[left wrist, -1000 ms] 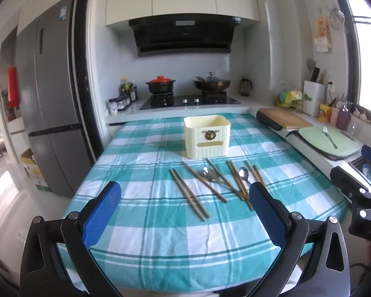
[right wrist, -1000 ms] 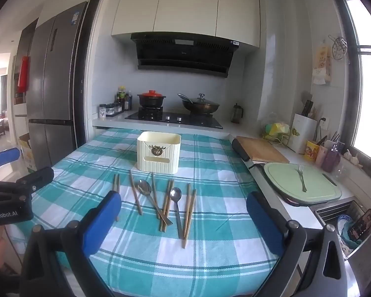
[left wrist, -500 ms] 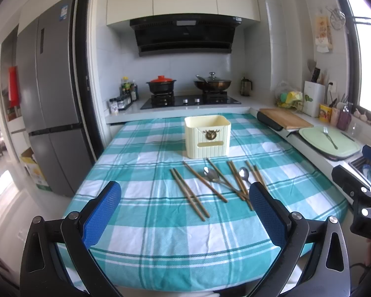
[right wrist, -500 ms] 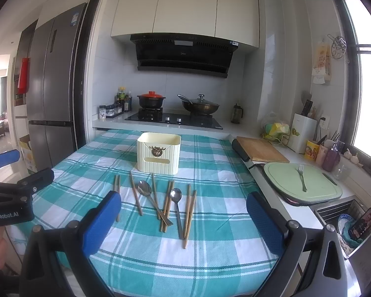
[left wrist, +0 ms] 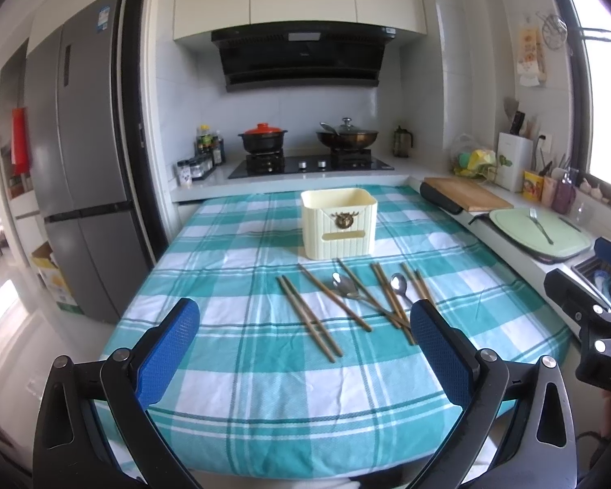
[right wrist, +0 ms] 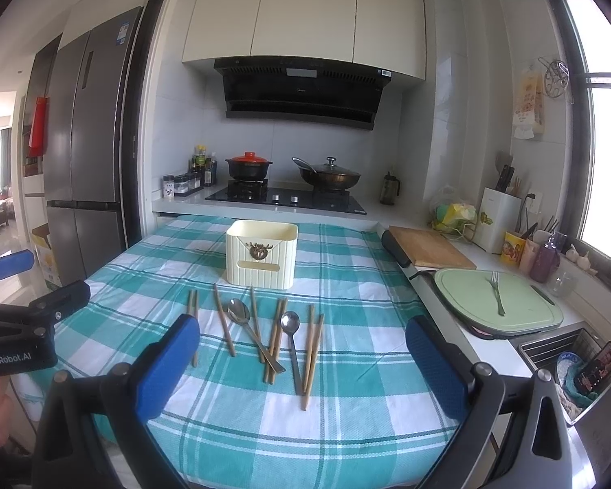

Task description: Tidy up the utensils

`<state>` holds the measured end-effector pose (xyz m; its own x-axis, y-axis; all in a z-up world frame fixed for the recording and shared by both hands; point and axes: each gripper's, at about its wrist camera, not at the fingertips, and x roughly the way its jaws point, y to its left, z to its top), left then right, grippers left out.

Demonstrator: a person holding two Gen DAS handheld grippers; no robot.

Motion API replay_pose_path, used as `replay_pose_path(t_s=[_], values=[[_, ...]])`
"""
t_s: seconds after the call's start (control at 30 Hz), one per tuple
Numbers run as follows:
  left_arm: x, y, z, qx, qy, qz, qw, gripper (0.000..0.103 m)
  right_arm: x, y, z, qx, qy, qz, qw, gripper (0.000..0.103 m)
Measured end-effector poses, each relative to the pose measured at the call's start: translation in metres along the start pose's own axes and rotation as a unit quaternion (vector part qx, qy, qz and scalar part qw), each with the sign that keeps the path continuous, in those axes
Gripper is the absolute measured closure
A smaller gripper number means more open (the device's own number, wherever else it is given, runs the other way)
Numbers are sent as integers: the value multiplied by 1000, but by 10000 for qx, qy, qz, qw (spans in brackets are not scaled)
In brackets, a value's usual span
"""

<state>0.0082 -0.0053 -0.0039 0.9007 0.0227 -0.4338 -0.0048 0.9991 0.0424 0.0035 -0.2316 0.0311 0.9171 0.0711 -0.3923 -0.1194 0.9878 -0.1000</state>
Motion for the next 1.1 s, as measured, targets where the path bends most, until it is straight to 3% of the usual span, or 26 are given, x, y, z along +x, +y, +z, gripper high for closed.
replay_pose_path(t_s=[1.1], values=[[-2, -8, 2, 164, -71, -198, 9996, 0, 2, -2, -2, 50, 44, -45, 10000, 0]])
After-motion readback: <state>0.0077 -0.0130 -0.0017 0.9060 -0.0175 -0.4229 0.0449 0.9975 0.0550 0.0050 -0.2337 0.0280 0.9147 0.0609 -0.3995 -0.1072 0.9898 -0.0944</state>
